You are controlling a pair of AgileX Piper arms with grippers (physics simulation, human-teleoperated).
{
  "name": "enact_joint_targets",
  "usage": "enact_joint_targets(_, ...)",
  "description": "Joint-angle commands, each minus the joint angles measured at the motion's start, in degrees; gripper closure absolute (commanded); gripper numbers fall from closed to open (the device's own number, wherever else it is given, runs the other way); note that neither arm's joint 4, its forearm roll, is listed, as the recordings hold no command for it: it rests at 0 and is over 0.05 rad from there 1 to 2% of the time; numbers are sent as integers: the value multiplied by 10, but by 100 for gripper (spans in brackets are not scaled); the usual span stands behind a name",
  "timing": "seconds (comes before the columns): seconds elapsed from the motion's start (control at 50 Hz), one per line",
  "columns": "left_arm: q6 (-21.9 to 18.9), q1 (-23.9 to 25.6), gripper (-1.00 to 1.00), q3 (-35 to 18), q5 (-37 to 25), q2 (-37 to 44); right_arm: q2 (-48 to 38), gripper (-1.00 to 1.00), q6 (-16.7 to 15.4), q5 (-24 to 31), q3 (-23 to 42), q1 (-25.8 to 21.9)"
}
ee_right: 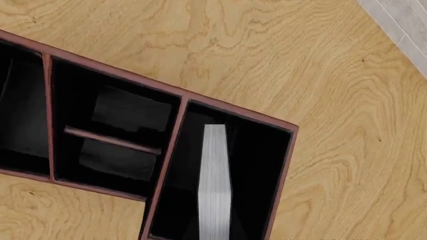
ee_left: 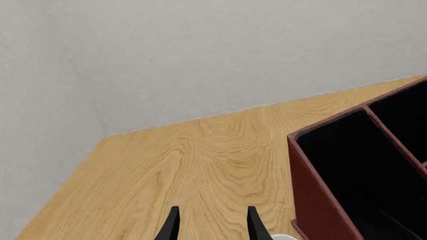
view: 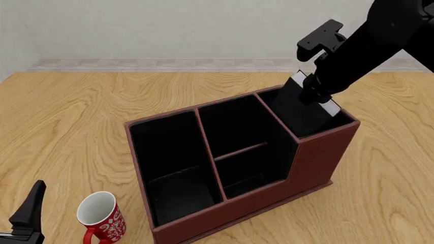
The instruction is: Pick up the book and place it in the right compartment of the caddy.
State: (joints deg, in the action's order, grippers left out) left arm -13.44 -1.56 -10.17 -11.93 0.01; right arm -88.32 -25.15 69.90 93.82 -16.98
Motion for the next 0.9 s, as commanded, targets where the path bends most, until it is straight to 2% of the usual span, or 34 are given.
enact_joint_targets(0.02,-1,-1,-100,2,1,0,1,100,6,0,5,12)
enact_joint_targets(0.24,-3,-4,-100,6,2,0,-10,100,8,0,13,9)
enact_joint_targets(0.64,-2,-6,-100,6,1,0,-22,100,35,0,15,-13)
enact_joint_targets(0.9,-3,-7,-100,4,2,0,-16,100,45,0,3,-10)
